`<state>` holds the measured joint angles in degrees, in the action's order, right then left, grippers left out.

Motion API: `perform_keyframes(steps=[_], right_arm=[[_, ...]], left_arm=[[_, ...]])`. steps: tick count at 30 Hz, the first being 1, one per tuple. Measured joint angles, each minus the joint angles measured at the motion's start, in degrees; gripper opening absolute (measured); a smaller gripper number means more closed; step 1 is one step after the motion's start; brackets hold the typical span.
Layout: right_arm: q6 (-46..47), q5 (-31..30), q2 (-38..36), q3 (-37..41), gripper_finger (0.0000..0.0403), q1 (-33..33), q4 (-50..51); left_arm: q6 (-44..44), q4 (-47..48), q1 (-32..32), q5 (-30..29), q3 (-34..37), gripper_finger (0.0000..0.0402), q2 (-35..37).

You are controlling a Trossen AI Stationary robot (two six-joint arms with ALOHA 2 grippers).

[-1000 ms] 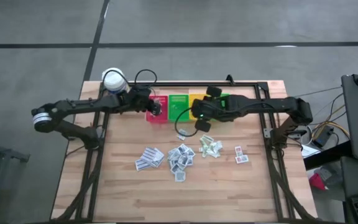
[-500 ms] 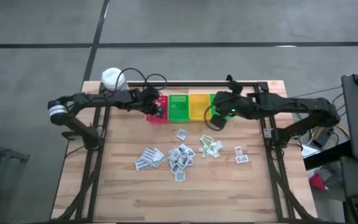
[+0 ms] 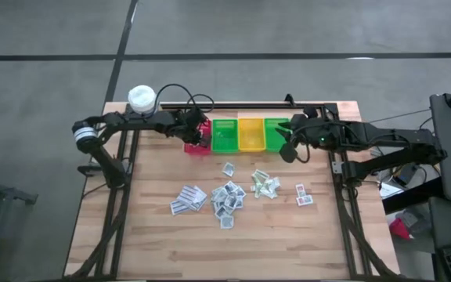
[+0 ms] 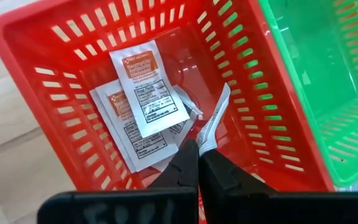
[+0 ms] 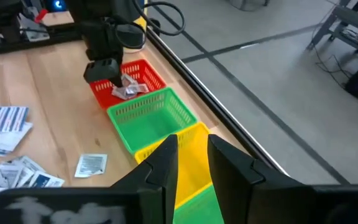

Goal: Pick & Place First Aid Supplies
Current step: Put the ointment pack into the red bin

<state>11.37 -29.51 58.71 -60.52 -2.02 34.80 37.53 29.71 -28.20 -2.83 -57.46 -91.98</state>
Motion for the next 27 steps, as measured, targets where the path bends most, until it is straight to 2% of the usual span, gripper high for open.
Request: perform_keyframes(steps=[15, 19, 27], right_arm=[[0.21, 0.01, -2.06, 2.64, 0.0068, 0.0, -1.27], [-0.22, 0.01, -2.09, 2.64, 0.0068, 0.0, -1.22], [-1.07, -0.01, -2.09, 2.64, 0.0068, 0.0, -1.22]], left_arm=[[0.16, -0.08, -0.81, 0.13, 0.08, 0.0005, 0.01], [-0.9, -0.08, -0.86, 0.31, 0.1, 0.0026, 0.01], [-1.44, -0.09, -1.24, 0.32, 0.08, 0.0091, 0.01]])
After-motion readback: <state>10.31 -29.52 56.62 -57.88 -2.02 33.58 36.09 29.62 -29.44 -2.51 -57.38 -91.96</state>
